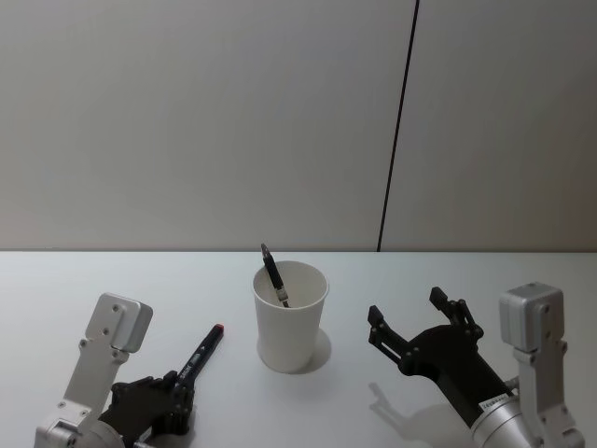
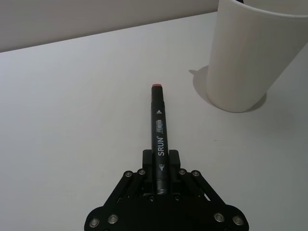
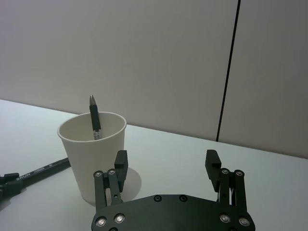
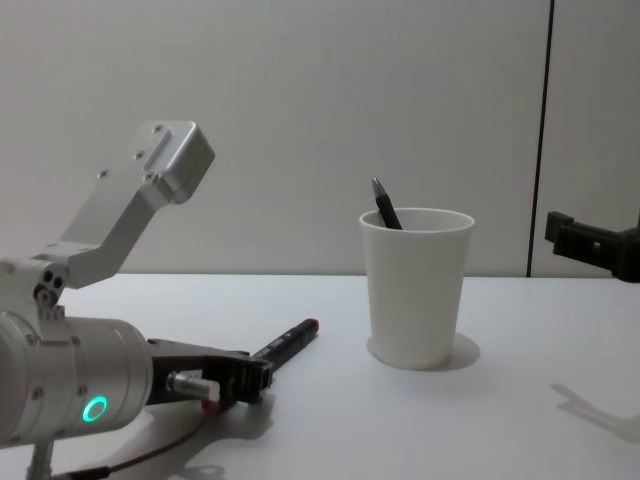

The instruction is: Place the pen into the pen holder.

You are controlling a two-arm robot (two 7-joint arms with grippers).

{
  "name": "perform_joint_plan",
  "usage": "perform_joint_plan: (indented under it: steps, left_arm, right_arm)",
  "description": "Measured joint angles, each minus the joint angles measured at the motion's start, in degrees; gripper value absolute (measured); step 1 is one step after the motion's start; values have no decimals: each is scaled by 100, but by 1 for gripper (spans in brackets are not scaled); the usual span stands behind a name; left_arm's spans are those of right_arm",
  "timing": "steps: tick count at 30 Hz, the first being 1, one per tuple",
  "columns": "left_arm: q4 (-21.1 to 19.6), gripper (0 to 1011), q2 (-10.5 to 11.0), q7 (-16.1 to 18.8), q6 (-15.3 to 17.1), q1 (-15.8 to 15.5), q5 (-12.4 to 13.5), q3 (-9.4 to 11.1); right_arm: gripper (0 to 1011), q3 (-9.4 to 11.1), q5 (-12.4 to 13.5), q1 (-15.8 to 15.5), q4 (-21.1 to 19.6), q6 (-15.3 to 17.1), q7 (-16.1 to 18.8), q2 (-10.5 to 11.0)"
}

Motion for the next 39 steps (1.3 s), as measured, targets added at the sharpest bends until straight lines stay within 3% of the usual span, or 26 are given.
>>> perform_joint_plan:
  steps: [9,16,39]
  left_arm:
    - [-1,194,-5,-2,-15,6,6,-10]
    - [-1,194,-62,44,-319,92,31,-75]
    - [27,194,-346,11,-2419,440,132,-397]
  right_arm:
    - [1001,0,0,0,0,0,0,0]
    - [1001,0,0,0,0,1,0,0]
    - [1001,0,0,0,0,0,0,0]
